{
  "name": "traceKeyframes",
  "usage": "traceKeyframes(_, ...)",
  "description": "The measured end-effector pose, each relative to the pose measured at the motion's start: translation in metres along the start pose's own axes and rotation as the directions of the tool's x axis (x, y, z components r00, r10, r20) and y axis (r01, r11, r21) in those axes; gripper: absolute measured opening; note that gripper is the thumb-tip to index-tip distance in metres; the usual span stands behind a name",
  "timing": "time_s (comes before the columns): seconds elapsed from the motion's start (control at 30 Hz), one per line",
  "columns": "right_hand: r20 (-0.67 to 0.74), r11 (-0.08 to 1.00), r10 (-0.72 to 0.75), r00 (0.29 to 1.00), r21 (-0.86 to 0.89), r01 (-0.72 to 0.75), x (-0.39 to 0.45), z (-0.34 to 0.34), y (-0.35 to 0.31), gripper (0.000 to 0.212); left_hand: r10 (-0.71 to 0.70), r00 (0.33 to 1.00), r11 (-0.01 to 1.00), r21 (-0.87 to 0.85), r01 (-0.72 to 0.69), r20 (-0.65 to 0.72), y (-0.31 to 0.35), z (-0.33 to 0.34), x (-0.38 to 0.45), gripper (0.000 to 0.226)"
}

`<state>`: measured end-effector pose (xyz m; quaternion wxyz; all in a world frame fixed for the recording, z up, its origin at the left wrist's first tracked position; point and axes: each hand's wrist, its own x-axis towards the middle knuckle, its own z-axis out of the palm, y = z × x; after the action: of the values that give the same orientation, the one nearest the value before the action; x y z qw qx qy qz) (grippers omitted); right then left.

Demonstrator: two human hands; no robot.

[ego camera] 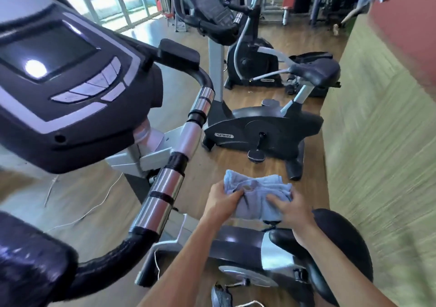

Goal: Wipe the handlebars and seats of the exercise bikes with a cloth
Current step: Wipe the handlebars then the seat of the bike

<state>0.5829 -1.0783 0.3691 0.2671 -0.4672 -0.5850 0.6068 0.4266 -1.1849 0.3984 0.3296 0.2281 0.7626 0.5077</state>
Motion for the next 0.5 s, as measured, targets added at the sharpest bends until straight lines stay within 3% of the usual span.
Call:
traceKeyframes(0.1, -0.131, 0.949, -0.134, 0.982, -0.304, 0.089, 0.003, 0.017, -0.011, 0.043, 0.057, 0.994, 0.998, 0.016, -0.056, -0.098, 0.009, -0.009, -0.012, 0.004)
traceKeyframes(0.23, -0.122, 0.897, -0.383, 0.915, -0.284, 0.338, -0.018, 0.043, -0.017, 0.053, 0.083, 0.966, 0.995, 0.079, -0.066, -0.244, 0.019, -0.025, -0.026, 0.010)
traceKeyframes(0.43, 0.160, 0.930, -0.303, 0.939, -0.164, 0.328, -0.053, 0.062, -0.010, 0.053, 0.118, 0.935, 0.990, 0.108, -0.087, -0.334, 0.028, -0.043, -0.040, 0.018)
traceKeyframes(0.5, 0.265, 0.965, -0.250, 0.931, -0.013, 0.263, -0.060, 0.069, -0.018, 0.049, 0.167, 0.937, 0.981, 0.147, -0.127, -0.307, 0.036, -0.040, -0.049, 0.014)
